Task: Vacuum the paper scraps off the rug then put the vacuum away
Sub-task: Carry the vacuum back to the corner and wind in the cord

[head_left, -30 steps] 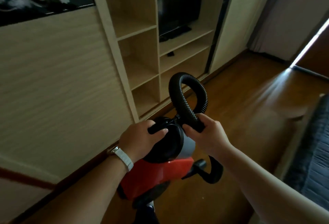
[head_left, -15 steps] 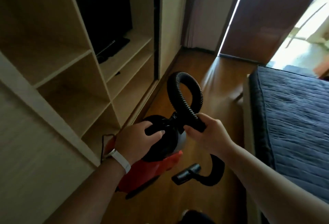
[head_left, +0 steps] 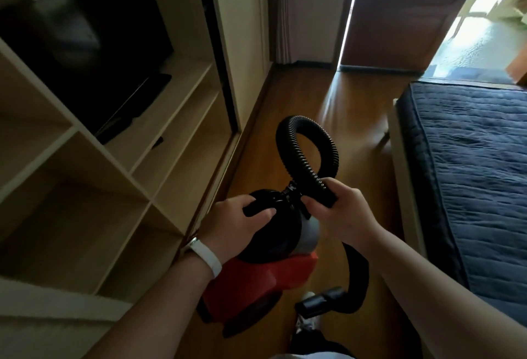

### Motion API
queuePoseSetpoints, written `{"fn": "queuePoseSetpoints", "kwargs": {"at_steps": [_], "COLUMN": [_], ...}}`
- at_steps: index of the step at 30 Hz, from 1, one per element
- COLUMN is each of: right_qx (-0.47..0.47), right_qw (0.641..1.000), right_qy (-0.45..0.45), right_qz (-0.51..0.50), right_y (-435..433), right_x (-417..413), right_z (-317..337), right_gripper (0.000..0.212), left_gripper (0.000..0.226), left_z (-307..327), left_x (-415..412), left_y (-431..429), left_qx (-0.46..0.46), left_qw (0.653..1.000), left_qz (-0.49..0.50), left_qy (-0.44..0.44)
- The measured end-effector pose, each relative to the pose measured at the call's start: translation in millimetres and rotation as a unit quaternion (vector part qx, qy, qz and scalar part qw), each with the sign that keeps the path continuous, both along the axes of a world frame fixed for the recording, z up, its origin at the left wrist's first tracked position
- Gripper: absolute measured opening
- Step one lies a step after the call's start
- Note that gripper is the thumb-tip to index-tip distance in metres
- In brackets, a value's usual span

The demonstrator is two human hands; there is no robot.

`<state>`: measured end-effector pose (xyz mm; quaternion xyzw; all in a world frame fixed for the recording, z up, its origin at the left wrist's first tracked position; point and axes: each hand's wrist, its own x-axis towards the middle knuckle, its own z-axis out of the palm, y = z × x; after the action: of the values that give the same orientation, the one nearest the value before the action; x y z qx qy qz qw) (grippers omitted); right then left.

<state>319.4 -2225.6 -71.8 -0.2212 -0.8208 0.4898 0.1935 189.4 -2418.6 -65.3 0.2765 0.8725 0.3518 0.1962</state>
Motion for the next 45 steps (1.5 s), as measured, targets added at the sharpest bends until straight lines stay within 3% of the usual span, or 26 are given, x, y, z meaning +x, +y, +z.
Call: {"fn": "queuePoseSetpoints", "kwargs": {"at_steps": [4, 13, 22, 31, 39, 45], "right_qx": [-0.012, 0.015, 0.060, 0.072, 0.072, 0.033], "right_qw": [1.000, 0.998, 0.995, 0.975, 0.954, 0.956], "right_qy": [0.001, 0.045, 0.000, -0.067, -0.067, -0.051], "right_qz": [-0.013, -0.035, -0.084, -0.200, -0.283, -0.285], "right_y": [64, 163, 239, 320, 373, 430], "right_x": [-20, -79, -167, -291, -374, -421], "right_z": [5, 30, 20, 8, 3, 0], "right_gripper": [0.017, 0.022, 0.032, 0.019, 0.018, 0.014], "left_gripper": [0.031, 0.030, 0.033, 0.036, 0.040, 0.043], "left_z": [8, 31, 7, -9, 1, -3], "left_x": [-25, -91, -193, -343, -451, -510], "left_y": [69, 184, 274, 380, 461, 541], "left_qx": [-0.026, 0.008, 0.023, 0.008, -0.018, -0.039], "left_qw": [0.999, 0.999, 0.996, 0.986, 0.967, 0.955], "left_qz": [-0.026, -0.039, -0.090, -0.169, -0.244, -0.281], "left_qy": [-0.004, 0.026, 0.007, 0.012, 0.066, 0.082]}}
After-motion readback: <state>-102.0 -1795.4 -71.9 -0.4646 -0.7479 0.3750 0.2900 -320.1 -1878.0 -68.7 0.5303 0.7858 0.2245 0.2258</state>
